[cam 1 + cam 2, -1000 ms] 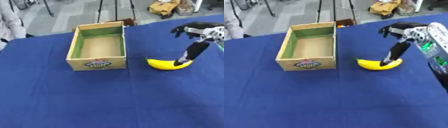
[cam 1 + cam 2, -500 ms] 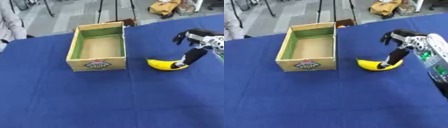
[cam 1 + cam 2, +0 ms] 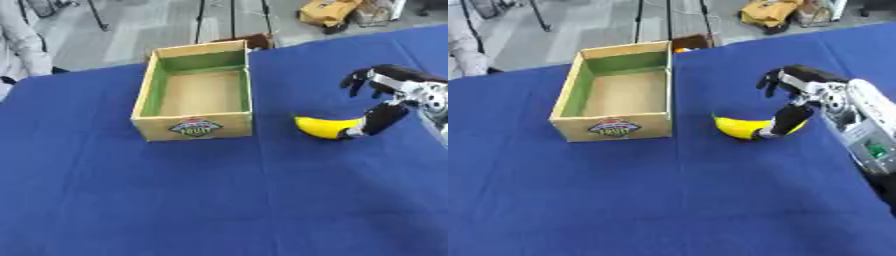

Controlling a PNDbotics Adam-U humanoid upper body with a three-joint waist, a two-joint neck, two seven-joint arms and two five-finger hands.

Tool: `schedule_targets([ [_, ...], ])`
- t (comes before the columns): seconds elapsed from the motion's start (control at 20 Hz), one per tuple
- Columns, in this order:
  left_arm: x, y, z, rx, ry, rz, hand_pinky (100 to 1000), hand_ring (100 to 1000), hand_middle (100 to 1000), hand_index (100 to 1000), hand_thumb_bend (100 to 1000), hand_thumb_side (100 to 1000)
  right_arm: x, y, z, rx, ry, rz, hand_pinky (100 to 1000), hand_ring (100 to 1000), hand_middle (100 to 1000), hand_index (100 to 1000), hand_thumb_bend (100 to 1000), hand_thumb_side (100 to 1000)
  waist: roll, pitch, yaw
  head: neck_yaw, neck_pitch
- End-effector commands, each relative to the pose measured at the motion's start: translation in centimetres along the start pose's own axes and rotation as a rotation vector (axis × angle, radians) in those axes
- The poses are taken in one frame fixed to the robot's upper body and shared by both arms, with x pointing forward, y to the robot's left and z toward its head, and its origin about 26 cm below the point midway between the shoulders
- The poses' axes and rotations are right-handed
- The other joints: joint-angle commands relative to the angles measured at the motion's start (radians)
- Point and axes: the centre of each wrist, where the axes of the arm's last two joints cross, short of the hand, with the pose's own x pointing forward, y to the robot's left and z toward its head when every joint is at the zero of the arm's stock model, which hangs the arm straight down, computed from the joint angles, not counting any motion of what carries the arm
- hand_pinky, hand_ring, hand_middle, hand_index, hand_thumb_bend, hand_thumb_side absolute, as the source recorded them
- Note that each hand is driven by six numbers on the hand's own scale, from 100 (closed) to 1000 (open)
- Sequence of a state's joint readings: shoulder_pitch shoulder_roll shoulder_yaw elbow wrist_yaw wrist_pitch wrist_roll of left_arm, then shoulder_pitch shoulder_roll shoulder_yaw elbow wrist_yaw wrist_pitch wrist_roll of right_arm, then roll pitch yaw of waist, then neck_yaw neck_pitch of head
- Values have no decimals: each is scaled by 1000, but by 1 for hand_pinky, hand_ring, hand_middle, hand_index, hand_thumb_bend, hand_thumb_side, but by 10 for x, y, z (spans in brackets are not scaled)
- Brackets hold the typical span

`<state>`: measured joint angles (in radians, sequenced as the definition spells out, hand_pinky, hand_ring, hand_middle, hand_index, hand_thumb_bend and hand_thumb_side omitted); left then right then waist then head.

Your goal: Pick up objects on the table and place them in the box.

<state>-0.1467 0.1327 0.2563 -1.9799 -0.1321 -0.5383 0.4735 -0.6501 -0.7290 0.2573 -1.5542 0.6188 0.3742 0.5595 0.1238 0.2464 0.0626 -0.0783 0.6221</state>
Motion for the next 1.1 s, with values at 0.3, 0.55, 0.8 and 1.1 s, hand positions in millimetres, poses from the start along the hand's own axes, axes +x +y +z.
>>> schedule_targets([
  [0.3, 5, -1, -7, -10, -28, 12, 322, 638, 667, 742, 100, 881, -1, 1, -2, -35, -14, -33, 707, 975, 639, 804, 662, 170, 0, -12, 4, -6, -13],
  [0.55, 5, -2, -6, -11, -24, 13, 319, 638, 667, 742, 100, 879, -4, 7, -9, -29, -2, -55, 718, 981, 668, 786, 656, 184, 2, -11, 6, -9, -15],
  [0.8, 5, -2, -5, -11, -21, 13, 316, 637, 667, 742, 100, 876, -10, 13, -14, -8, 6, -74, 725, 993, 664, 771, 631, 199, 4, -8, 7, -10, -15],
  [1.1, 5, -2, -5, -10, -19, 15, 314, 637, 666, 741, 100, 873, -13, 21, -18, 16, 2, -89, 721, 990, 649, 766, 619, 169, 7, -6, 8, -13, -16],
])
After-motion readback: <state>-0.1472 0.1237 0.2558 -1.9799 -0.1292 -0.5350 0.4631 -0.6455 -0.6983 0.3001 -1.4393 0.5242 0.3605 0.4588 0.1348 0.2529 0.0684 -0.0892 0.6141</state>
